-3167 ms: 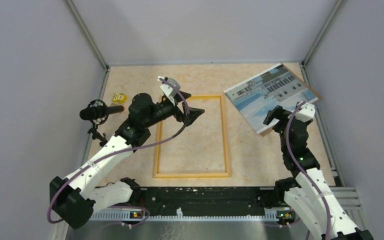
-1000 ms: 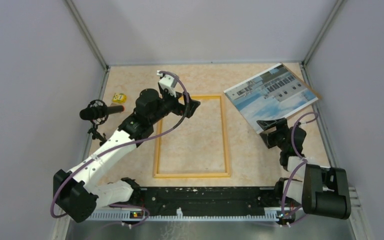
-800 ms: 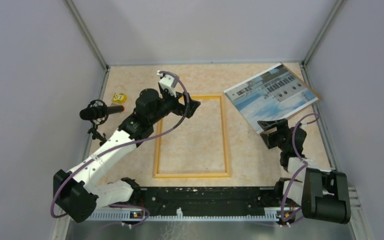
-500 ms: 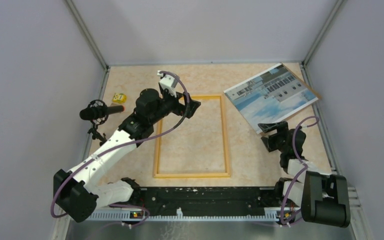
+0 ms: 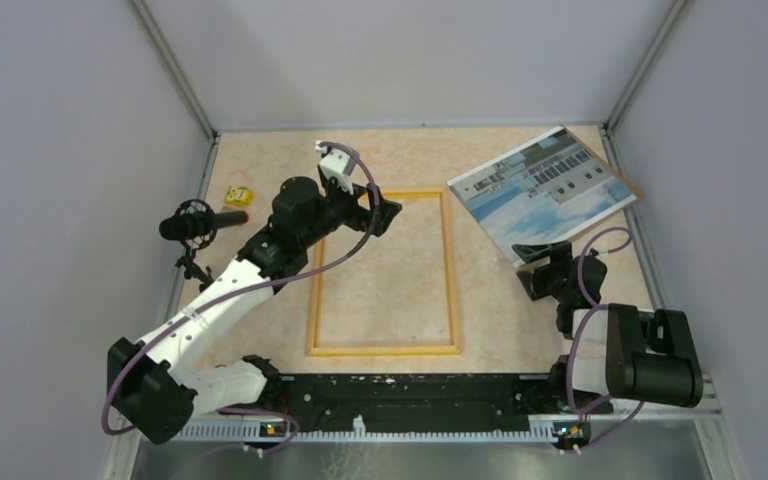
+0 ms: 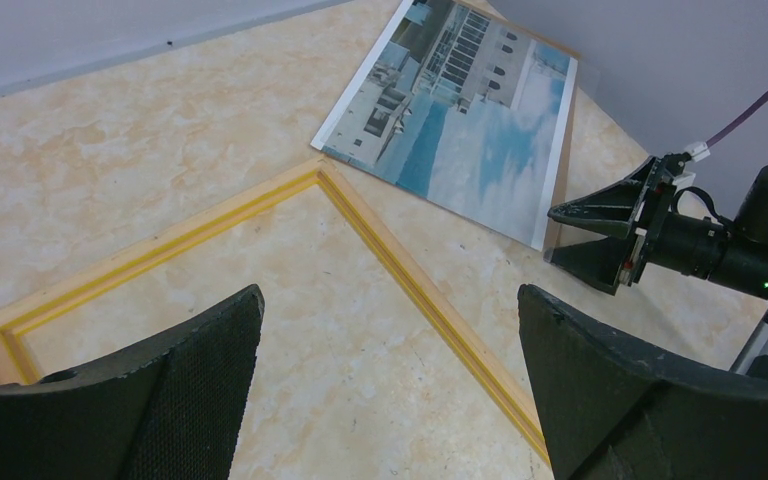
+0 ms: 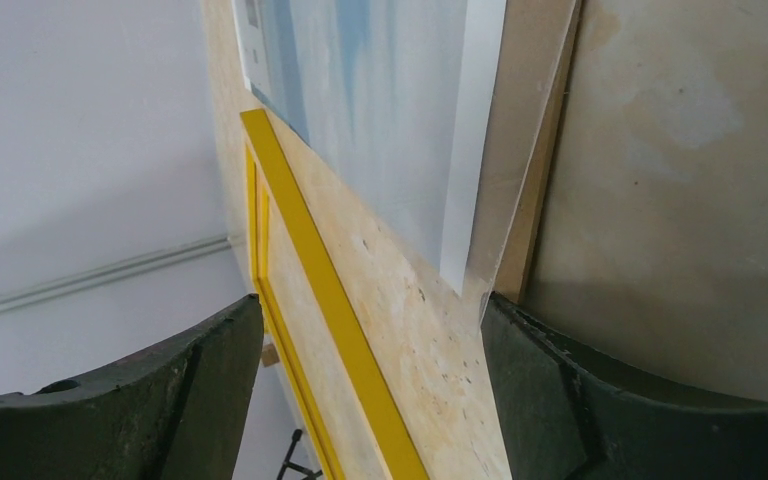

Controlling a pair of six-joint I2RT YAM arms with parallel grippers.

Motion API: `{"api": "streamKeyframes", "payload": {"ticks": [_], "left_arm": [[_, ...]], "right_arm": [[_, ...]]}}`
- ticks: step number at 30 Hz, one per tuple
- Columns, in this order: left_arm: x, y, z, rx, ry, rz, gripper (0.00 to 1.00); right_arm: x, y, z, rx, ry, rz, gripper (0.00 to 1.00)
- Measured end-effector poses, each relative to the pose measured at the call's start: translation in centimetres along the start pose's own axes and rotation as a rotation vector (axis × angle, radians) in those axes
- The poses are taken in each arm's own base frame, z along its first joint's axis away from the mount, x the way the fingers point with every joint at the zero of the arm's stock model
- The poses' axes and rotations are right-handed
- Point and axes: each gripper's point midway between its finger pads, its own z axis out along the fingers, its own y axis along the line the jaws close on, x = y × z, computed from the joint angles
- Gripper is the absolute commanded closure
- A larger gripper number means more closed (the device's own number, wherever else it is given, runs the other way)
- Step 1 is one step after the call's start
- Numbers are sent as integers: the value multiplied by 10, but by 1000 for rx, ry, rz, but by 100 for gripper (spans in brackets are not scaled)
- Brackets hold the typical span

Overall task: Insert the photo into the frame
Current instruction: Pick up the photo frame item at the center of the board.

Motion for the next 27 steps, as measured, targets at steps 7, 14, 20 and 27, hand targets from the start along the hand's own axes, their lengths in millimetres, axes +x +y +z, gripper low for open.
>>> {"api": "streamKeyframes", "payload": {"ticks": [7, 14, 20, 27], "left_arm": [[1, 0, 1, -1, 3, -1, 1], [4, 1, 3, -3, 13, -3, 1], [4, 2, 3, -2, 13, -7, 1], [5, -1, 3, 9, 16, -15, 1]], "right_arm": [[1, 3, 3, -15, 5, 21, 25], [-5, 17, -1, -59, -24, 13, 31], [-15, 31, -5, -103, -80, -6, 35], [-27, 29, 8, -102, -156, 3, 46]]}}
